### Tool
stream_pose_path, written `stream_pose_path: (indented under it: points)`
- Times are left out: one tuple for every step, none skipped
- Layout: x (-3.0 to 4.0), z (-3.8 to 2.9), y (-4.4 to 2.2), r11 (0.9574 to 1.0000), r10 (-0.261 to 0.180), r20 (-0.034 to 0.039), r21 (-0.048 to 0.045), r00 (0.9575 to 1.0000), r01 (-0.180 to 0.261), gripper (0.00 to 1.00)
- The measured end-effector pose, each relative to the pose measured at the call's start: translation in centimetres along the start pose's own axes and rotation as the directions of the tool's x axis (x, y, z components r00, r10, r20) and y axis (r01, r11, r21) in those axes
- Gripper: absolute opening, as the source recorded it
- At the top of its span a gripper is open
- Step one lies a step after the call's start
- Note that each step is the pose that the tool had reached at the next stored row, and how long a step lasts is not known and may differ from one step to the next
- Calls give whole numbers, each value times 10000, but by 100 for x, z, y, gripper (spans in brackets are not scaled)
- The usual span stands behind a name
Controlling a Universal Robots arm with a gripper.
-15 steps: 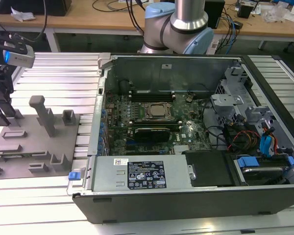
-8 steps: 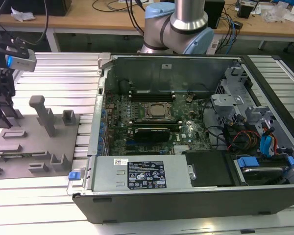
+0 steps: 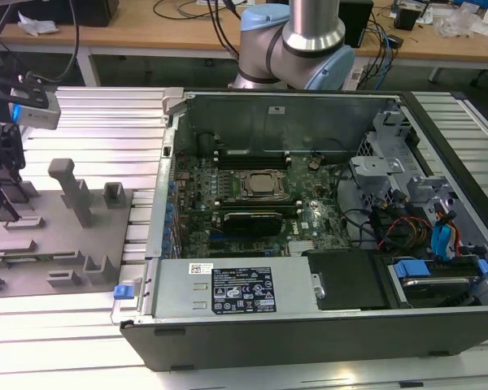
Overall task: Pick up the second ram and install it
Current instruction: 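Pick up the second ram and move it above second insertion slot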
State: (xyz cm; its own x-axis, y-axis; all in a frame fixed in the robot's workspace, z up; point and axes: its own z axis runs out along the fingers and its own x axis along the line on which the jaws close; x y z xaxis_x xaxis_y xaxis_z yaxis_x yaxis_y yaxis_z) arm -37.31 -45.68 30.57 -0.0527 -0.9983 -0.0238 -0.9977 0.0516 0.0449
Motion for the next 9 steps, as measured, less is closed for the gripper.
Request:
stream_pose_path:
  points:
    - [1, 1, 0, 9999, -105, -7, -4, 9999, 105, 36]
    - [3, 9, 2, 9998, -180, -10, -6, 9998, 180, 36]
    - [6, 19, 4, 9998, -183, -11, -7, 9998, 183, 36]
    - [7, 28, 6, 9998, -185, -10, -6, 9998, 185, 36]
    - [10, 37, 9, 9998, -185, -10, -7, 9998, 185, 36]
    - [15, 55, 16, 9998, -182, -10, -6, 9998, 182, 36]
    - [24, 79, 16, 9998, -181, -8, -5, 9998, 181, 36]
    - [29, 106, 14, 9998, -182, -9, -5, 9998, 182, 36]
    - [34, 174, 11, 9998, -182, -9, -6, 9998, 182, 36]
